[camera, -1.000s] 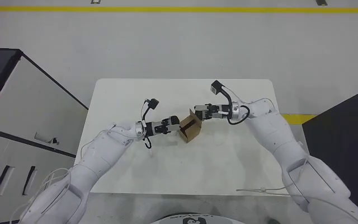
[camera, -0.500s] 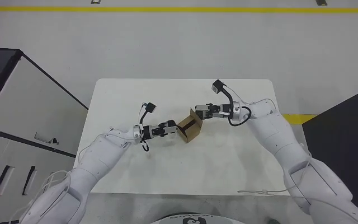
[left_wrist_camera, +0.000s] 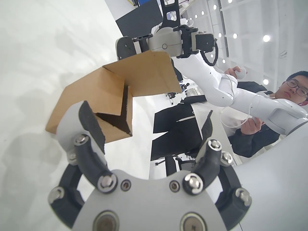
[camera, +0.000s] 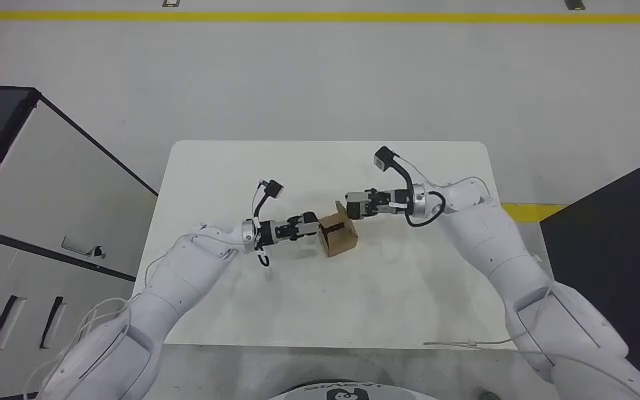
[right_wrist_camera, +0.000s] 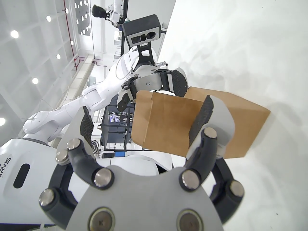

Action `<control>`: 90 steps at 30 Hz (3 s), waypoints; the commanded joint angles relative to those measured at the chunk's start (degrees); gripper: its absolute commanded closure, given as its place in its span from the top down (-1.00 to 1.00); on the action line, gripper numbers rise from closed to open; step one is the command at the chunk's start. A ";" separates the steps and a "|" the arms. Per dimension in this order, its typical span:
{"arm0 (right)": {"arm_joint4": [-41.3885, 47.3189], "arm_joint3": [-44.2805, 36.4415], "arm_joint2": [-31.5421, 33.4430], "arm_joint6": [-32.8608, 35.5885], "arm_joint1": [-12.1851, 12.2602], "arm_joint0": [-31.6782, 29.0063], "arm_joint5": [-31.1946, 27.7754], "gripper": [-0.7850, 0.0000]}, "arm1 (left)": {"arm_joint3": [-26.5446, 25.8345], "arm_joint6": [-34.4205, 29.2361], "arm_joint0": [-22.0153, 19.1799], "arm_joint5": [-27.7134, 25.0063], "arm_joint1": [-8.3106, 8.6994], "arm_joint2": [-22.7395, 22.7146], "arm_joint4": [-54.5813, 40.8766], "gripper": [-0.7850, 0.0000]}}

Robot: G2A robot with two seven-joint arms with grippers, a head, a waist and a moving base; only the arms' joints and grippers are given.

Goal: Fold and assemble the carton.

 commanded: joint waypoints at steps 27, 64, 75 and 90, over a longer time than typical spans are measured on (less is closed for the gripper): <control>-16.36 -8.63 2.42 -8.06 2.66 -0.86 2.75 1.00 | 1.80 0.74 0.58 4.16 0.72 -2.35 -0.09 1.00; -15.12 -18.61 8.99 0.44 6.31 -5.19 9.32 1.00 | -0.78 -12.10 3.37 12.27 3.50 -10.10 -9.82 1.00; -15.12 -18.61 8.99 0.44 6.31 -5.19 9.32 1.00 | -6.61 -14.14 9.07 13.38 8.54 -18.54 -9.44 1.00; -26.67 -28.57 8.94 -2.62 7.51 -6.95 16.02 1.00 | -13.94 -16.59 12.99 15.83 11.29 -21.23 -10.43 1.00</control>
